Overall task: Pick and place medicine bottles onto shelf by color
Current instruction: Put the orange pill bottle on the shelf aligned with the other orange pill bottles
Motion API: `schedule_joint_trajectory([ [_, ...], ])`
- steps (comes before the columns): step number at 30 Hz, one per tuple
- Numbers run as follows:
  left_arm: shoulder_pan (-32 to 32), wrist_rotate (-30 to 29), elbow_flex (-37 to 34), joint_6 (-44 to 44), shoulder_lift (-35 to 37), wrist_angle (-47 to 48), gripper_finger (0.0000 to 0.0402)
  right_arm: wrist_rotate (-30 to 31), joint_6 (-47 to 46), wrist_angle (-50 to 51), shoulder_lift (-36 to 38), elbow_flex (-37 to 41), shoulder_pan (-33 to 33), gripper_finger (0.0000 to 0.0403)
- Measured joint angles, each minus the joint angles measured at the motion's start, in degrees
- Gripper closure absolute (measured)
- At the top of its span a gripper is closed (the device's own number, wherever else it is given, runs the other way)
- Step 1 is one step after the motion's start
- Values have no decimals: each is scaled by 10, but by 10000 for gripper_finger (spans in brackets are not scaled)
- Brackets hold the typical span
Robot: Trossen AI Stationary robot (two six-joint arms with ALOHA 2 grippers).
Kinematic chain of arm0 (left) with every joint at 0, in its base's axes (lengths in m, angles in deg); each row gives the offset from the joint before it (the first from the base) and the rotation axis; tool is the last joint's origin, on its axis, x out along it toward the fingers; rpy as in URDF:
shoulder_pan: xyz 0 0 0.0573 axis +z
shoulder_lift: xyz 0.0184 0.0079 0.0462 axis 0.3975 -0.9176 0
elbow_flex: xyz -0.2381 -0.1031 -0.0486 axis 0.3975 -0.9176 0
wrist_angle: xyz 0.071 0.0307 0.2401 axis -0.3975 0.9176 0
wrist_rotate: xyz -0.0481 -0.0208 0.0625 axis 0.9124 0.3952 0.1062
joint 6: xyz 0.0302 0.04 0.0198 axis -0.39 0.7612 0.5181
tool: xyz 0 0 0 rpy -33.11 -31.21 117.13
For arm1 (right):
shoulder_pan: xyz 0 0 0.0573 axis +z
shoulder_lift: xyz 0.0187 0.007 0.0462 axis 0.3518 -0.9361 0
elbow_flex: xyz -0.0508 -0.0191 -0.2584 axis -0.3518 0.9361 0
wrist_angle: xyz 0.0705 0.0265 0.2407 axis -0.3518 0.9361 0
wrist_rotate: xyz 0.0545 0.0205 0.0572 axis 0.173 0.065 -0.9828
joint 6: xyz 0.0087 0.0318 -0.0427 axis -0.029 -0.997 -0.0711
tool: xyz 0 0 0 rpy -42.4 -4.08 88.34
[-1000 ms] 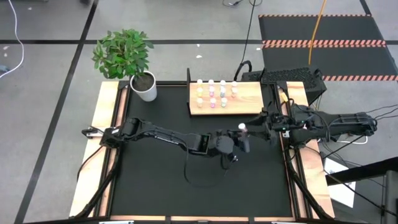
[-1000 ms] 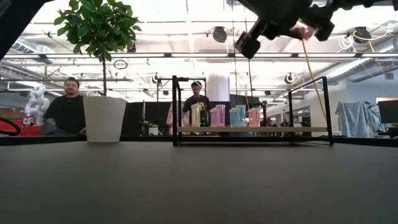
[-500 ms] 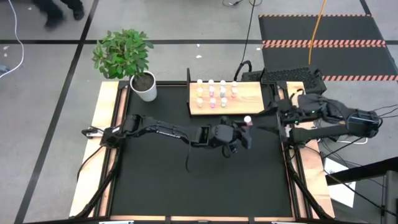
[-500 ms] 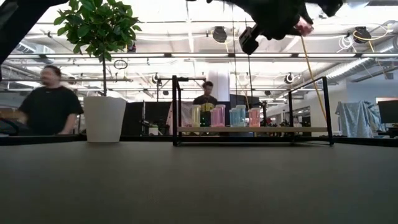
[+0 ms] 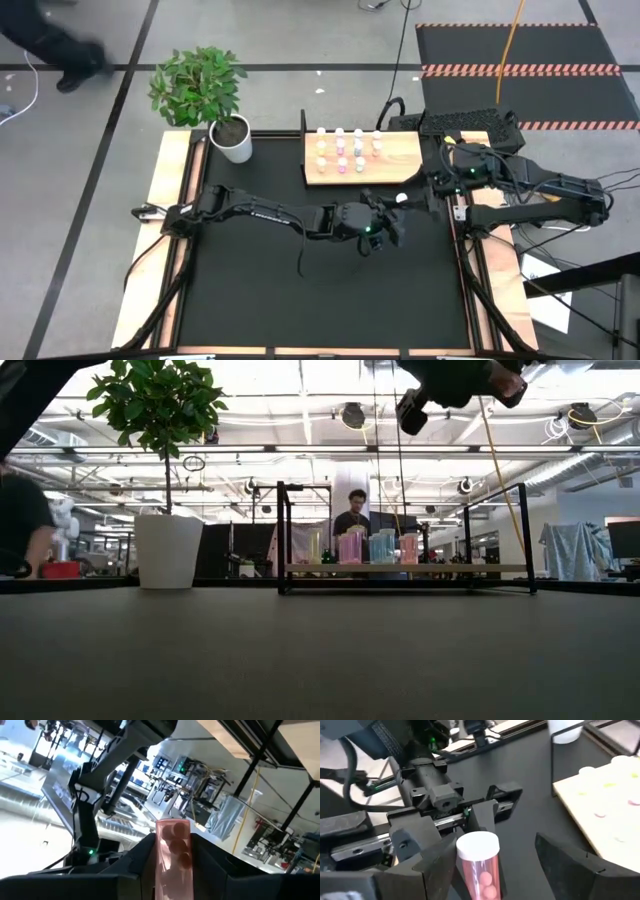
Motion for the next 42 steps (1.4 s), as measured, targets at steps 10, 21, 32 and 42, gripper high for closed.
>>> schedule_joint_trajectory([
  [10,-10,0,0,-14,0,2,286,-85,-18,0,-3,0,-18,168],
  [21,-10,3,0,-28,0,14,286,-124,-24,1,-20,0,-18,241],
  [32,-10,3,1,-44,0,23,286,-134,-27,-2,-24,1,-18,290],
  [42,-7,29,1,-318,1,17,276,-61,2,-2,-16,1,-18,280],
])
